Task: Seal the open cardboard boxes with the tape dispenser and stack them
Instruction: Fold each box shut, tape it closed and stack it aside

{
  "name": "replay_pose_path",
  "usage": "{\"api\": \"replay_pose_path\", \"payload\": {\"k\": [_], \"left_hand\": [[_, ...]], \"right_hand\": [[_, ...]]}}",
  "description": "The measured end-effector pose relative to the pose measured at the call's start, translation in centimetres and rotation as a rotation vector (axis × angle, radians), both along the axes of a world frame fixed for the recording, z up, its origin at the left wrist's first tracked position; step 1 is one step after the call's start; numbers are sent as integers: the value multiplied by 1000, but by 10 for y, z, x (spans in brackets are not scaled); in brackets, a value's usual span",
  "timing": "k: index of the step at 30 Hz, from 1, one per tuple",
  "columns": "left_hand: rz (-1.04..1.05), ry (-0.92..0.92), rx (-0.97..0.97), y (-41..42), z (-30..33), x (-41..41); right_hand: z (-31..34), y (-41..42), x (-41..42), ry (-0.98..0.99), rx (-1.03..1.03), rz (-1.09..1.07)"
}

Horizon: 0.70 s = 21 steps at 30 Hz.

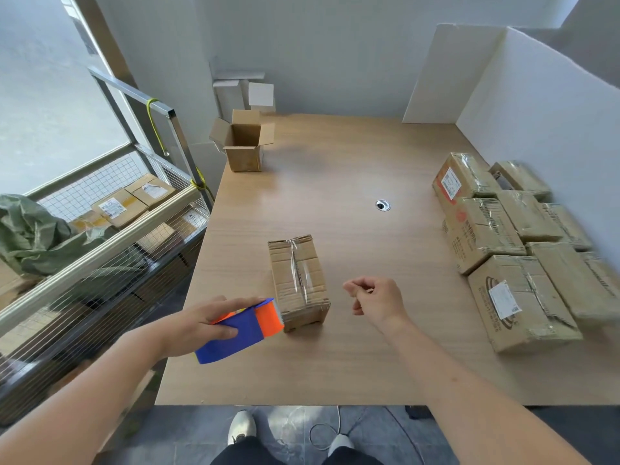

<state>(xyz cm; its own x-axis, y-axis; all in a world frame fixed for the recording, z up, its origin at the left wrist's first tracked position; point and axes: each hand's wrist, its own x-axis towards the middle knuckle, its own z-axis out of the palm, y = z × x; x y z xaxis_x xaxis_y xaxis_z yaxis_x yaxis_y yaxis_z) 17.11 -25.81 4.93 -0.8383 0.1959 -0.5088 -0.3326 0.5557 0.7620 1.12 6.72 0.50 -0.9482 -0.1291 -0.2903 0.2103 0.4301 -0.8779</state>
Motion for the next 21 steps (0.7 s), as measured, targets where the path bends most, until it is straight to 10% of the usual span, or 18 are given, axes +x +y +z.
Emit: {"api": "replay_pose_path", "payload": {"k": [21], "left_hand": [[17, -122, -132, -3, -54, -32]], "right_hand": [[-82, -34, 14, -197, -102, -2]]}}
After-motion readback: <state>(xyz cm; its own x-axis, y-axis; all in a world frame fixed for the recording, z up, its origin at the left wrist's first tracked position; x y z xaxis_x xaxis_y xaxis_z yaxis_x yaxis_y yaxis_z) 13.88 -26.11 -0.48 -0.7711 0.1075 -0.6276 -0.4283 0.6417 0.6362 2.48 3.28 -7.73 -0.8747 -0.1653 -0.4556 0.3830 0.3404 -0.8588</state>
